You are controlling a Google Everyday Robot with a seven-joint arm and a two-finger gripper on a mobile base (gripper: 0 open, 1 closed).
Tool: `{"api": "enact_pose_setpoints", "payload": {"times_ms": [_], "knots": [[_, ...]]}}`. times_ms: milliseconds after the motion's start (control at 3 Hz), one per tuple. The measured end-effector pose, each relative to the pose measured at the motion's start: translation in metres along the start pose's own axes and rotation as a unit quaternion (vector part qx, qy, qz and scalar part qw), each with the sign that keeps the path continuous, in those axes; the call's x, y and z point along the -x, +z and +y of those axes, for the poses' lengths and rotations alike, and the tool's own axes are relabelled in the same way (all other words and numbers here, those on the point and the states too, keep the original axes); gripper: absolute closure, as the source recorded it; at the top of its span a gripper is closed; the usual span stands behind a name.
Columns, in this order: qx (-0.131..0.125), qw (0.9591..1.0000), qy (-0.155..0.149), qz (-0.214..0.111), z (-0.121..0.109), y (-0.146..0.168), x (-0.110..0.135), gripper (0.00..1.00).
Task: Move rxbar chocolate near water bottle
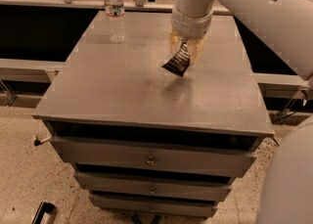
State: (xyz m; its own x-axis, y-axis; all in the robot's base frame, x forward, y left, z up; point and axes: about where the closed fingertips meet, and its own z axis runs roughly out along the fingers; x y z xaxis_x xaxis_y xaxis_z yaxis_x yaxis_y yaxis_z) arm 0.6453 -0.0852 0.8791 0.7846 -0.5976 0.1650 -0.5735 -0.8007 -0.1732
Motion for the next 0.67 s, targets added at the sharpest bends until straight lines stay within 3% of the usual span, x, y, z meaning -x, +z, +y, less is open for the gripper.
{"api": "enact_pose_setpoints", "payload": {"times_ms": [333,667], "knots": [[-0.04,0.9992,-0.003,-0.002,-0.021,0.004,-0.008,1.0],[-0.102,0.9944,-0.003,-0.029,-0.046,0.013,-0.017,1.0]]}}
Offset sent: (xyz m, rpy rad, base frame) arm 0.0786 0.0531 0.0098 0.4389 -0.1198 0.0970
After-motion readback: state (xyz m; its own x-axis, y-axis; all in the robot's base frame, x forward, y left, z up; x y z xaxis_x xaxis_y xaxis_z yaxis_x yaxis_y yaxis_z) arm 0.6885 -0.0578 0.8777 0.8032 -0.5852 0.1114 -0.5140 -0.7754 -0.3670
